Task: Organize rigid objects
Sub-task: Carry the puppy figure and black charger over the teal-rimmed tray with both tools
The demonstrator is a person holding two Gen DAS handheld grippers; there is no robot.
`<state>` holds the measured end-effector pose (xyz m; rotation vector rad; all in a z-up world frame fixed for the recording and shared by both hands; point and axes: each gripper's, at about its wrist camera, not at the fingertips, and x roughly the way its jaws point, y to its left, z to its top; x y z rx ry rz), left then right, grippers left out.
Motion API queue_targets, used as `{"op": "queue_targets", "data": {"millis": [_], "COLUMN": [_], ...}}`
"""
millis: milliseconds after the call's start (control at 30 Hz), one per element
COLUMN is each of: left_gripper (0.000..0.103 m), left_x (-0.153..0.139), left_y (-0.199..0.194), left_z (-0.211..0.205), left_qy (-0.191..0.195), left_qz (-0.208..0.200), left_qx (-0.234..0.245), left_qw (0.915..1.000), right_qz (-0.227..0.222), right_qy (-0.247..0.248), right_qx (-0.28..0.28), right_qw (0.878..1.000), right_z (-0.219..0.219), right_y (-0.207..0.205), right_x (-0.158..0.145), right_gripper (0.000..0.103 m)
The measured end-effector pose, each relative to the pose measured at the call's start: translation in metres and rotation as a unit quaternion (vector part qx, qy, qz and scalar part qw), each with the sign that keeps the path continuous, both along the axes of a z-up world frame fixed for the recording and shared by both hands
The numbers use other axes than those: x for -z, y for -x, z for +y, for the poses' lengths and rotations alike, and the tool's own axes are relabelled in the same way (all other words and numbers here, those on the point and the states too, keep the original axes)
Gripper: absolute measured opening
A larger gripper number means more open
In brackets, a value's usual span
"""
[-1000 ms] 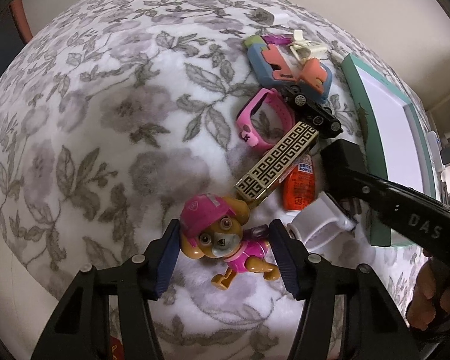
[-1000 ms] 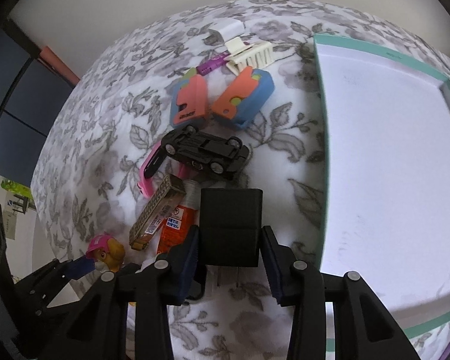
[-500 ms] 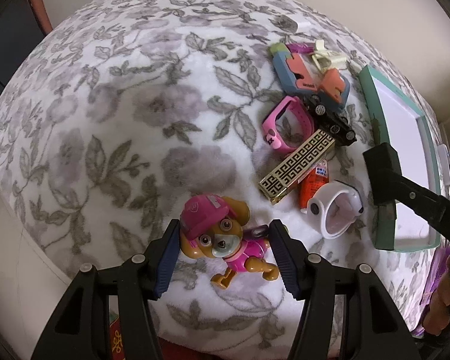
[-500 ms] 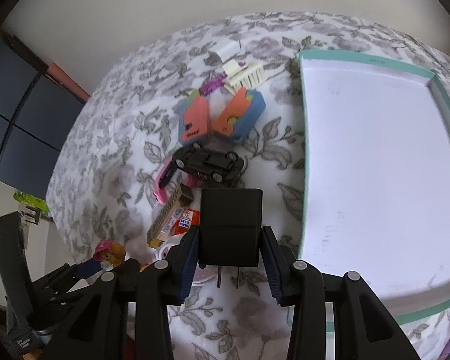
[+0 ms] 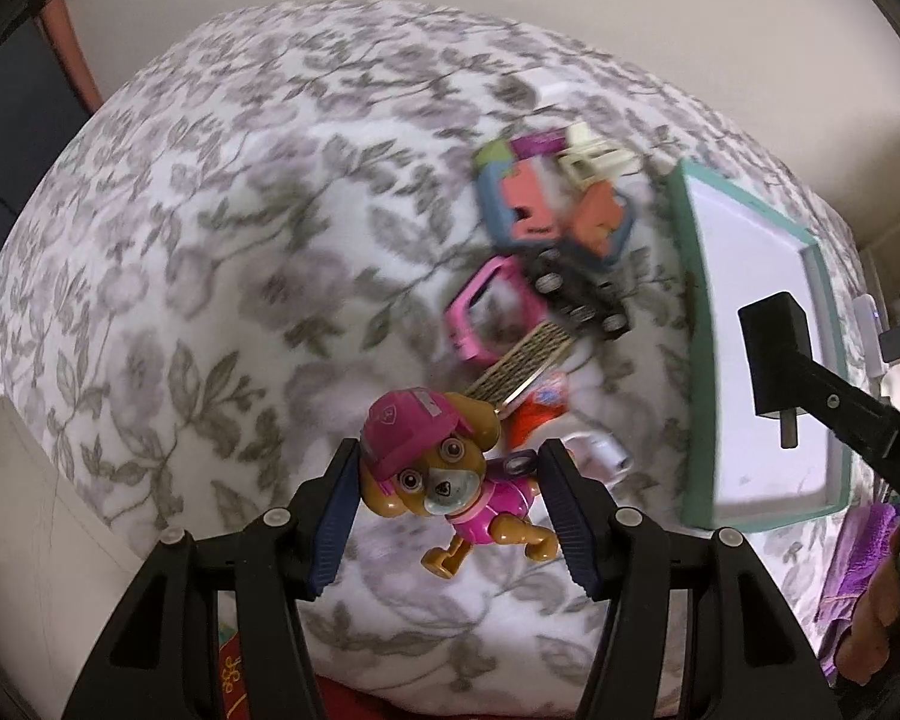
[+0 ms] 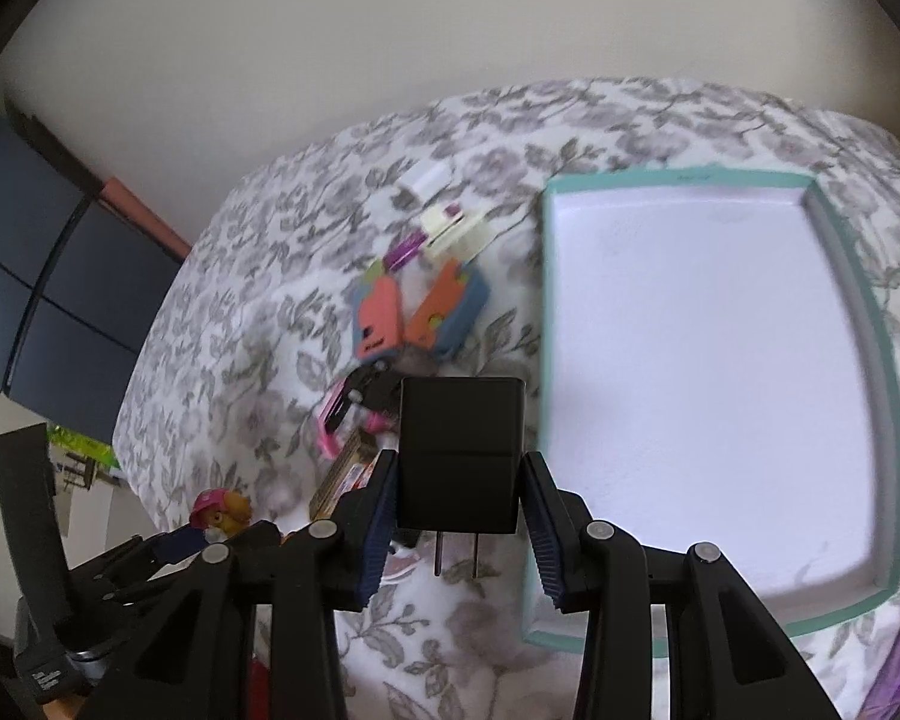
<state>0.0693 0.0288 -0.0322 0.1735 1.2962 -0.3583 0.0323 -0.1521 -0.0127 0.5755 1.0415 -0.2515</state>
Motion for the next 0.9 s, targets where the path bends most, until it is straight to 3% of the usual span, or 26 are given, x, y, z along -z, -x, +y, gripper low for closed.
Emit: {"op": "queue_targets", "data": {"millis": [500, 900], "left_gripper": [0.061, 0.061], "left_x": [-0.019, -0.001], "left_y": [-0.009, -0.032], "left_z": [-0.106, -0.175], "left_qy": [0.003, 0.019], "left_qz": [-0.016, -0.004], "left_qx": [0.080, 0.097], "left_qw": [0.9966, 0.9951], "right_qz": [-0.022, -0.021], "right_qy": [-0.012, -0.007], "right_qx": [0.081, 0.146], "right_qw": [0.996, 0.989], "right_z": [-0.076, -0.142], "right_y": [0.021, 0.037], "right_x": [-0.009, -0.006], "right_gripper": [0.043, 0.043]}}
